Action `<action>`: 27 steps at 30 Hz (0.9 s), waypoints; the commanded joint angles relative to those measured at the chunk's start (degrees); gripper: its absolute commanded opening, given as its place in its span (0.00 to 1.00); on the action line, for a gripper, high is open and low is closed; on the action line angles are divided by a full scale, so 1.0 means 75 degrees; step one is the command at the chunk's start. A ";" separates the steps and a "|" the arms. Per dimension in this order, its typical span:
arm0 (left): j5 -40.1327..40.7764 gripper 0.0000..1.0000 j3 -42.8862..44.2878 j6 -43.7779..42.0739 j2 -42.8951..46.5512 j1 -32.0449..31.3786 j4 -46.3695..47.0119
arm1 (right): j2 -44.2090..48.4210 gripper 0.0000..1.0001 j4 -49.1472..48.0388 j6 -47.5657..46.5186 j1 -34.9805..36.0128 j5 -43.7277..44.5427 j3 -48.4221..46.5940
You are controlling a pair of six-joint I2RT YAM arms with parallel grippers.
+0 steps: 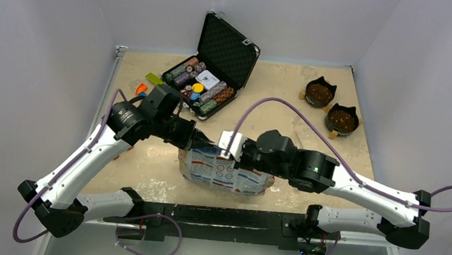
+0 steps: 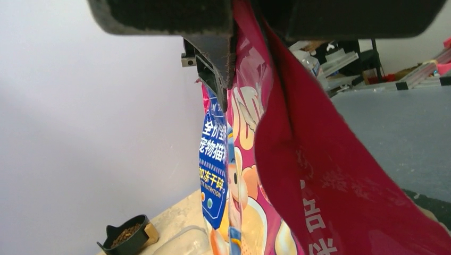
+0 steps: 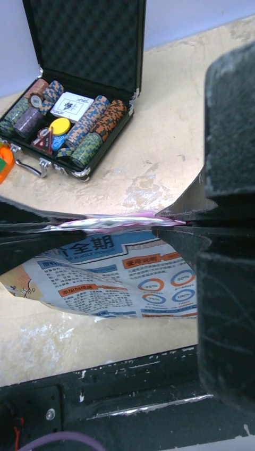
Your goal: Serve the pet food
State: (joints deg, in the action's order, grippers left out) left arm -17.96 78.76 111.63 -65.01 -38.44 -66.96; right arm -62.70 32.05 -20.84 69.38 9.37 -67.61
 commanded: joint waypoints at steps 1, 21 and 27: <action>0.0802 0.00 -0.0139 -0.0211 0.0853 0.0935 -0.1009 | 0.1802 0.00 0.1733 0.0472 -0.0134 0.0680 0.0862; 0.0057 0.42 0.0304 -0.0318 -0.0008 -0.0312 0.0237 | 0.0621 0.46 0.1295 0.0169 -0.0134 -0.0583 -0.0300; 0.0009 0.40 0.0856 -0.0342 -0.0742 -0.0838 0.0348 | 0.1397 0.51 0.1338 0.0233 -0.0273 -0.0403 0.0364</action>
State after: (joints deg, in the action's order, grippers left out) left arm -18.52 81.21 108.86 -67.85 -42.61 -66.78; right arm -56.64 40.58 -19.14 68.27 5.39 -67.26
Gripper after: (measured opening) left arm 0.418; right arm 0.506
